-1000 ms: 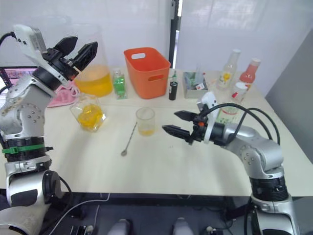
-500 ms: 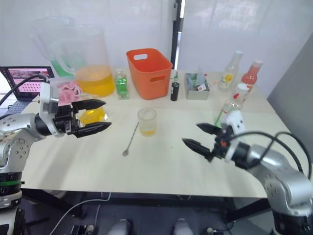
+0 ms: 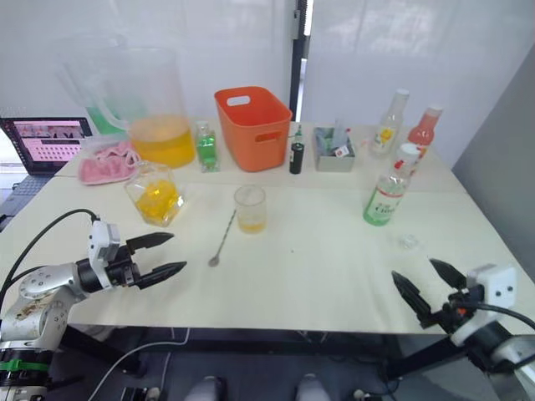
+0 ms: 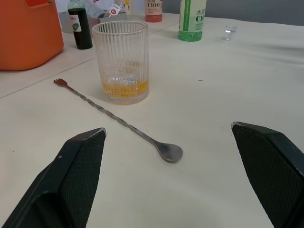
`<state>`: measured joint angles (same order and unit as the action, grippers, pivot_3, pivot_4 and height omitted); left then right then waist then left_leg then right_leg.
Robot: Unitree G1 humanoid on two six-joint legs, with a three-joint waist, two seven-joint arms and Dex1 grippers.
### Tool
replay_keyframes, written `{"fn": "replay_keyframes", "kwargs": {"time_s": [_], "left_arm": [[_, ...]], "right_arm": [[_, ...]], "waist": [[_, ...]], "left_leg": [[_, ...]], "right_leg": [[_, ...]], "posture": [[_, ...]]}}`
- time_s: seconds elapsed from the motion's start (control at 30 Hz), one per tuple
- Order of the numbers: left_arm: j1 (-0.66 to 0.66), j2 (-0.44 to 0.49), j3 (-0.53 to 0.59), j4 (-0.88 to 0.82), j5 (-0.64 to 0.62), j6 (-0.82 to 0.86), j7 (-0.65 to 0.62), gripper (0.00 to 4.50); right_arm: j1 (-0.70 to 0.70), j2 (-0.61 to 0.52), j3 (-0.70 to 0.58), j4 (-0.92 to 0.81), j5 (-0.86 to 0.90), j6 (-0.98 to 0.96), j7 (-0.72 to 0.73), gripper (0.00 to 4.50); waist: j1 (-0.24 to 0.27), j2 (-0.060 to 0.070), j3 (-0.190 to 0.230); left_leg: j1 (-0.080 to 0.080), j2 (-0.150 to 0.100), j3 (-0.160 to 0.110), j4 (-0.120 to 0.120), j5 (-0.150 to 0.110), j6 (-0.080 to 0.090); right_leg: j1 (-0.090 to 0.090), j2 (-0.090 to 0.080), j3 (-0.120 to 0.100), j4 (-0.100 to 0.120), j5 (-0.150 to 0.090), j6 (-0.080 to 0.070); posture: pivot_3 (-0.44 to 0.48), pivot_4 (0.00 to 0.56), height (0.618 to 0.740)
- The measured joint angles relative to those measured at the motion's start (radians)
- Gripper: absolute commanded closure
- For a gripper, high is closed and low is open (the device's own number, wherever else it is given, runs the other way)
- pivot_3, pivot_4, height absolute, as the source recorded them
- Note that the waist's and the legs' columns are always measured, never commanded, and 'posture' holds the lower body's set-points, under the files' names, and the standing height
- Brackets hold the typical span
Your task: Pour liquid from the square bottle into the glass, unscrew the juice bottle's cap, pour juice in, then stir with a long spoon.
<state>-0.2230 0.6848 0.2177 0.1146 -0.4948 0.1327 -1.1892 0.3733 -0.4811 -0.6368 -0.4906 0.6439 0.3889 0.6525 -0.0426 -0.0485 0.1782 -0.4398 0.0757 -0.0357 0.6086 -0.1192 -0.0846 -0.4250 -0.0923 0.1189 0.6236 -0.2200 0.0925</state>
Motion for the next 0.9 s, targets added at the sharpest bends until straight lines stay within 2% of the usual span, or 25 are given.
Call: {"fn": "replay_keyframes", "kwargs": {"time_s": [0.17,0.4,0.57,0.77,0.9], "left_arm": [[-0.009,0.000,0.001,-0.004,-0.002,-0.020,0.000,0.01],[0.046,-0.002,0.045,-0.099,-0.062,0.022,0.023,0.01],[0.126,-0.030,0.066,-0.205,-0.058,0.020,0.101,0.01],[0.234,-0.067,0.073,-0.320,-0.050,0.013,0.182,0.01],[0.246,-0.077,0.081,-0.371,-0.033,-0.008,0.237,0.01]], "right_arm": [[-0.027,0.011,-0.001,0.028,-0.011,-0.054,-0.023,0.00],[-0.309,-0.085,0.066,0.175,-0.011,0.021,-0.107,0.00],[-0.605,-0.139,0.190,0.417,-0.082,0.048,-0.130,0.00],[-0.925,-0.170,0.292,0.778,-0.202,-0.045,-0.104,0.00],[-1.065,-0.172,0.331,0.963,-0.257,-0.130,-0.073,0.00]], "waist": [[-0.009,0.000,0.000],[-0.027,0.001,0.000],[-0.029,0.001,0.000],[-0.025,0.001,0.000],[-0.024,0.001,0.000]], "left_leg": [[0.000,0.001,0.000,-0.001,0.000,0.000],[0.000,0.000,0.001,-0.001,0.000,0.000],[0.000,0.000,0.001,-0.002,0.001,0.001],[0.000,0.000,0.001,-0.002,0.004,0.006],[-0.001,0.000,0.001,-0.002,0.004,0.007]], "right_leg": [[0.000,0.000,0.000,0.000,0.000,0.000],[0.000,0.000,0.000,-0.001,0.000,0.000],[0.000,0.001,0.000,-0.001,0.000,0.000],[0.000,0.001,0.001,-0.002,0.000,0.000],[0.000,0.001,0.001,-0.002,0.000,0.000]], "posture": [[0.000,0.150,0.717],[0.000,0.150,0.717],[0.000,0.150,0.717],[0.000,0.150,0.717],[0.000,0.150,0.717]]}}
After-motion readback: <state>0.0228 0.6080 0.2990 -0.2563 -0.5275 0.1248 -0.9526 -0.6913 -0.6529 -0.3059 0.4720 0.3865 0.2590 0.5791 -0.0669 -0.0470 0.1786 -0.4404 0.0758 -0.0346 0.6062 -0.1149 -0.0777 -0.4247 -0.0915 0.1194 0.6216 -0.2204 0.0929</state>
